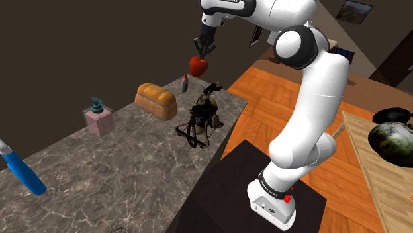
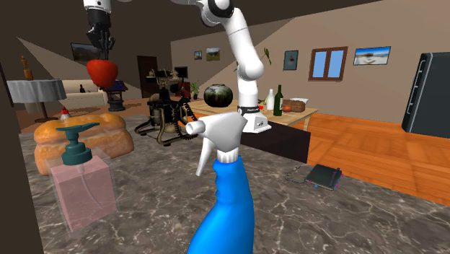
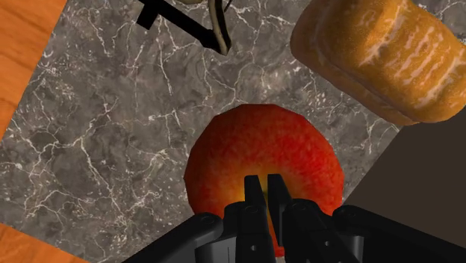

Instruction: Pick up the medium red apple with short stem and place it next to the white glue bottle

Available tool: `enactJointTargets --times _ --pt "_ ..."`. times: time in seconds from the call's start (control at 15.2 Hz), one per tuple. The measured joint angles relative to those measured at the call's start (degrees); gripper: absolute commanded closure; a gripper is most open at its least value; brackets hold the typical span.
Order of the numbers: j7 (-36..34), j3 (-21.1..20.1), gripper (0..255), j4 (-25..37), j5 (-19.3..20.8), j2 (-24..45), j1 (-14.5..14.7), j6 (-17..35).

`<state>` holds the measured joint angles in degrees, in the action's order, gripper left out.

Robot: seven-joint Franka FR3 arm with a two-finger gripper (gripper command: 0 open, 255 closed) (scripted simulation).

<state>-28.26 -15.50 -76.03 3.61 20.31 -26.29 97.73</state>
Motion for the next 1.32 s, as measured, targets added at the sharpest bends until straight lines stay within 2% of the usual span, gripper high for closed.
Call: enactJointTargets --times 0.07,0.26,1.32 --pt "0.73 0.31 255 2.57 0.29 1.78 -0.25 -0.84" --pt "1.15 0.51 255 2.1 0.44 2.62 -0.5 0.42" --pt "1.17 0.79 255 -9.35 0.64 3.16 -1.08 12.36"
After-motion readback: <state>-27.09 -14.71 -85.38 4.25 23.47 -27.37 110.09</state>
